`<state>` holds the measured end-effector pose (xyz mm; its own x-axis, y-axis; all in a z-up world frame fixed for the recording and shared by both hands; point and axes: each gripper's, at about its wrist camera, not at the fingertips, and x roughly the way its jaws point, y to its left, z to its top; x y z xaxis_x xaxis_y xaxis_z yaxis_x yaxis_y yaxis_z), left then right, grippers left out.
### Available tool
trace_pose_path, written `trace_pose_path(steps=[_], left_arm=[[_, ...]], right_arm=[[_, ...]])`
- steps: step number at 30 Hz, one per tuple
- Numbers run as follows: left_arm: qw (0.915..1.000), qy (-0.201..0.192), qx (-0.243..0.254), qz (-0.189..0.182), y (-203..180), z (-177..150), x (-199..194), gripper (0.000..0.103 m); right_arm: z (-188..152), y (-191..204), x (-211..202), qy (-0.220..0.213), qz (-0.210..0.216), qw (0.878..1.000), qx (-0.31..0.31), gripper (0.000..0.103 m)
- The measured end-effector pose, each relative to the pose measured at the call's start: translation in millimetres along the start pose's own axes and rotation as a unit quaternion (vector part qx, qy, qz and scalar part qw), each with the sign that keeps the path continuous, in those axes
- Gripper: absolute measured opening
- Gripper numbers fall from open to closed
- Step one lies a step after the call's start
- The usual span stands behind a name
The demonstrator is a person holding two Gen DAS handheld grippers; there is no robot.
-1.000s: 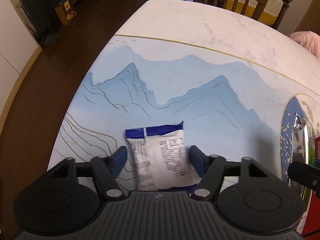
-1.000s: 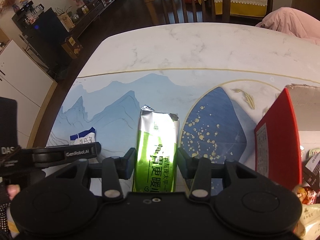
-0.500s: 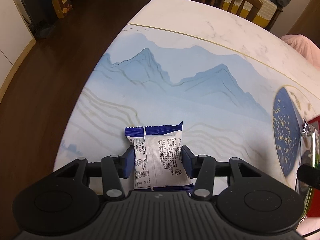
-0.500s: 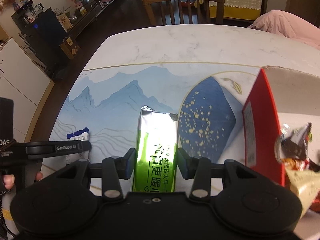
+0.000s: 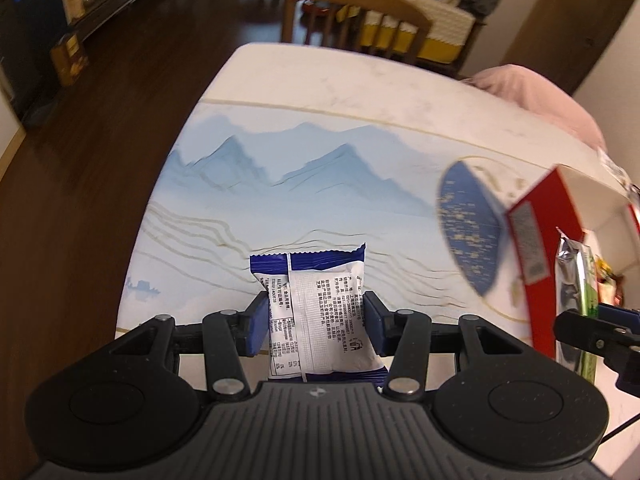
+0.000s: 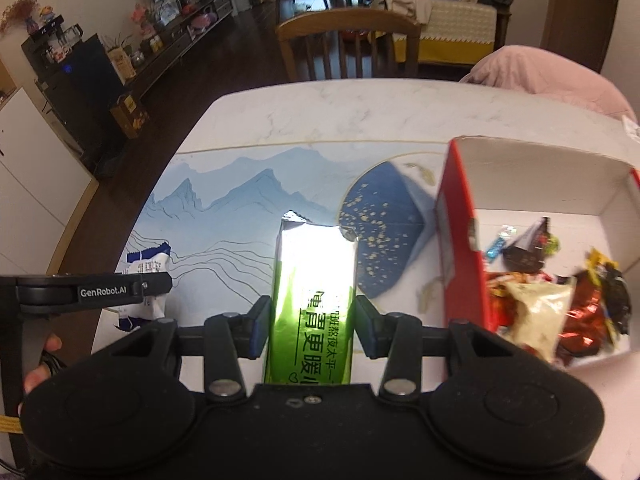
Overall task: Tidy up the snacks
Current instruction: 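Carry the white-and-blue biscuit and green bar over the box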
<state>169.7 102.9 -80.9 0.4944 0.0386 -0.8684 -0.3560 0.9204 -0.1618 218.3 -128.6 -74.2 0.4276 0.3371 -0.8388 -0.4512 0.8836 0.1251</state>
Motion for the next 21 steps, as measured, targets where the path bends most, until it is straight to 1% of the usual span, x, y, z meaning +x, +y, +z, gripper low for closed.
trace_pose_path(steps=[6,10,21], left_arm=[[0.9989,-0.008,0.037,-0.027,-35,0,-22,0.048],[0.9974,-0.017,0.061,-0.035,-63,0,-32,0.048],[0.994,-0.02,0.094,-0.052,-161,5,-38,0.048]], right_arm=[[-8,-21,-23,-0.017,-0.011,1.0,0.001,0.043],[-9,-44,-33,-0.026,-0.012,1.0,0.002,0.043],[0,-132,-54,-0.044,-0.016,0.999,0.013,0.043]])
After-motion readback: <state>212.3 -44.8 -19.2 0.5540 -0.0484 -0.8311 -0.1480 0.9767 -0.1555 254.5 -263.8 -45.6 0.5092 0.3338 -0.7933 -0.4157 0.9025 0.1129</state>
